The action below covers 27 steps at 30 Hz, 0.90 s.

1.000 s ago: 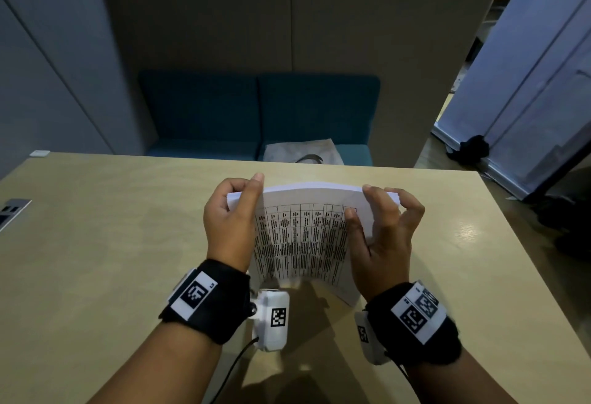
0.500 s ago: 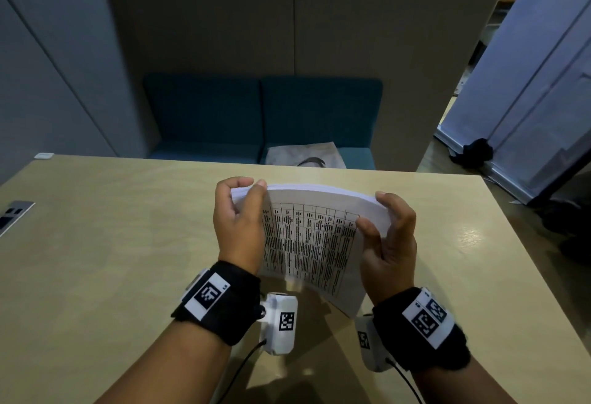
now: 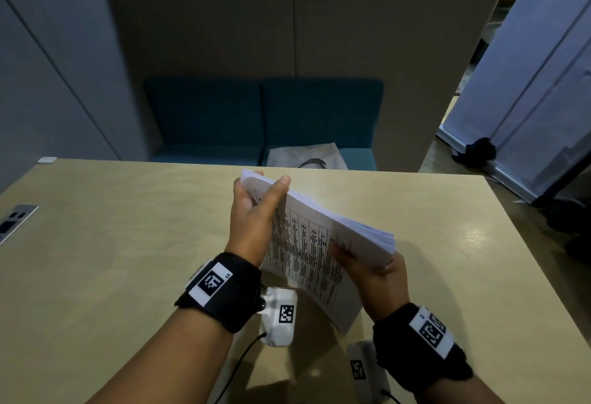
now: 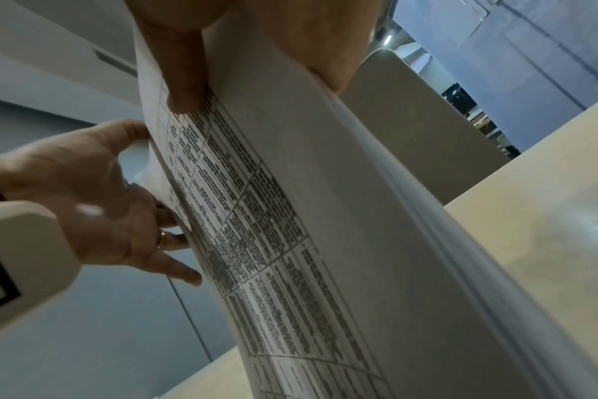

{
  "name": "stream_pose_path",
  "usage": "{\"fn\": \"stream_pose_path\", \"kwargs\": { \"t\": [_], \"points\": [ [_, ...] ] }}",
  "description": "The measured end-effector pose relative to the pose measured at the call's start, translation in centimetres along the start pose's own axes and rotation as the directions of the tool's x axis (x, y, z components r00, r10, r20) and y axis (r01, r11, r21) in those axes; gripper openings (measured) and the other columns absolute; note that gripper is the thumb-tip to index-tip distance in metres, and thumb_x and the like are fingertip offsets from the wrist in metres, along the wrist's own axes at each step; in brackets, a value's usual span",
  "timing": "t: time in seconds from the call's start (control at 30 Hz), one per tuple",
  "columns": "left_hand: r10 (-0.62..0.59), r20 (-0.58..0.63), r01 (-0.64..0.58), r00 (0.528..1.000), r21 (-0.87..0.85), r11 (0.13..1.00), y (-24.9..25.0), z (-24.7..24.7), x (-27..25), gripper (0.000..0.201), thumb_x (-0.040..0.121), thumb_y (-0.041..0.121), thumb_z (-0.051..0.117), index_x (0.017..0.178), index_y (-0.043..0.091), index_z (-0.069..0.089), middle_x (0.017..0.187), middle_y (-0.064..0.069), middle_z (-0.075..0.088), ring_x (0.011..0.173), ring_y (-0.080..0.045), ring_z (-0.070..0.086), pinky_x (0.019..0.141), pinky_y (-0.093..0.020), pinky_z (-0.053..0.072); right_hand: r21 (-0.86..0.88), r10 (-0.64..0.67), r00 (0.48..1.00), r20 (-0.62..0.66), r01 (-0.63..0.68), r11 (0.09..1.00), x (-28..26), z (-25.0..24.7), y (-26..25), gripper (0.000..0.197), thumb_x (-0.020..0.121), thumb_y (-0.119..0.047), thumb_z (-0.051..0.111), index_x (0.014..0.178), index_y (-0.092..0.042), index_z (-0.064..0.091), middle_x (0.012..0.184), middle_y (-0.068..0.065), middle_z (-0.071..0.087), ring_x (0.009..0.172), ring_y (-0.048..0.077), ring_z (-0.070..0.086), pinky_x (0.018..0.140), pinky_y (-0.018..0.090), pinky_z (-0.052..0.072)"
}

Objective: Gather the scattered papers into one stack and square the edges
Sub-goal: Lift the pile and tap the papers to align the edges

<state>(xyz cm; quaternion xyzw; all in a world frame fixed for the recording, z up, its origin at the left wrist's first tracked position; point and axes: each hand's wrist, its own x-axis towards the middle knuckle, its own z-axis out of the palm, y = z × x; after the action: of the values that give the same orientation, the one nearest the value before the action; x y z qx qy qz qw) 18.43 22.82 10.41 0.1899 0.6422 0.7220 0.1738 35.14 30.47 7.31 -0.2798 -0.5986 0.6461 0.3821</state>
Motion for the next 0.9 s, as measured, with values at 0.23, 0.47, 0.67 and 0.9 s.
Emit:
{"fn": "stream_pose_path", "kwargs": {
  "t": [0.23,0.47,0.67,0.9],
  "points": [
    [-0.042,0.036,0.04,0.998,0.049,0.998,1.1,-0.5,1.7,0.052,0.078,0.05,0.053,0.12,0.02,0.059,0.115,0.005,0.066,0.096,-0.003,0.059,0.076,-0.025,0.041,0.047,0.031,0.999,-0.012,-0.031,0.998,-0.3,0.4,-0.3,0.028,0.071,0.002,0.077,0.072,-0.025,0.073,0.068,-0.007,0.073,0.062,0.005,0.067,0.055,0.018,0.053],
    [-0.028,0.019,0.027,0.999,0.049,0.998,0.6,-1.3,3.3,0.046,0.1,0.052,0.038,0.108,0.018,0.068,0.101,-0.003,0.077,0.094,-0.011,0.07,0.086,-0.033,0.051,0.089,0.05,0.998,-0.041,-0.046,0.995,-0.5,0.6,0.0,0.022,0.071,0.0,0.077,0.071,-0.021,0.075,0.069,-0.003,0.074,0.064,0.008,0.067,0.057,0.02,0.053],
    [-0.16,0.309,0.103,0.937,0.191,0.976,-3.4,-3.5,2.0,0.083,0.048,0.058,0.09,0.112,0.012,0.065,0.104,-0.004,0.077,0.098,-0.02,0.072,0.08,-0.034,0.056,0.018,0.136,0.987,-0.086,-0.135,0.991,0.3,-0.2,0.3,0.019,0.065,-0.006,0.085,0.065,-0.019,0.072,0.065,-0.008,0.073,0.061,0.006,0.066,0.056,0.021,0.055],
    [0.003,0.202,-0.017,0.979,0.069,0.997,-2.8,-3.7,-0.1,0.047,0.078,0.005,0.075,0.122,0.004,0.058,0.109,-0.01,0.074,0.099,-0.019,0.072,0.078,-0.027,0.058,0.105,0.097,0.99,-0.103,-0.086,0.991,1.6,-0.5,-0.7,0.023,0.065,0.0,0.083,0.075,-0.017,0.072,0.068,-0.01,0.074,0.064,0.004,0.069,0.056,0.018,0.055]
  ]
}}
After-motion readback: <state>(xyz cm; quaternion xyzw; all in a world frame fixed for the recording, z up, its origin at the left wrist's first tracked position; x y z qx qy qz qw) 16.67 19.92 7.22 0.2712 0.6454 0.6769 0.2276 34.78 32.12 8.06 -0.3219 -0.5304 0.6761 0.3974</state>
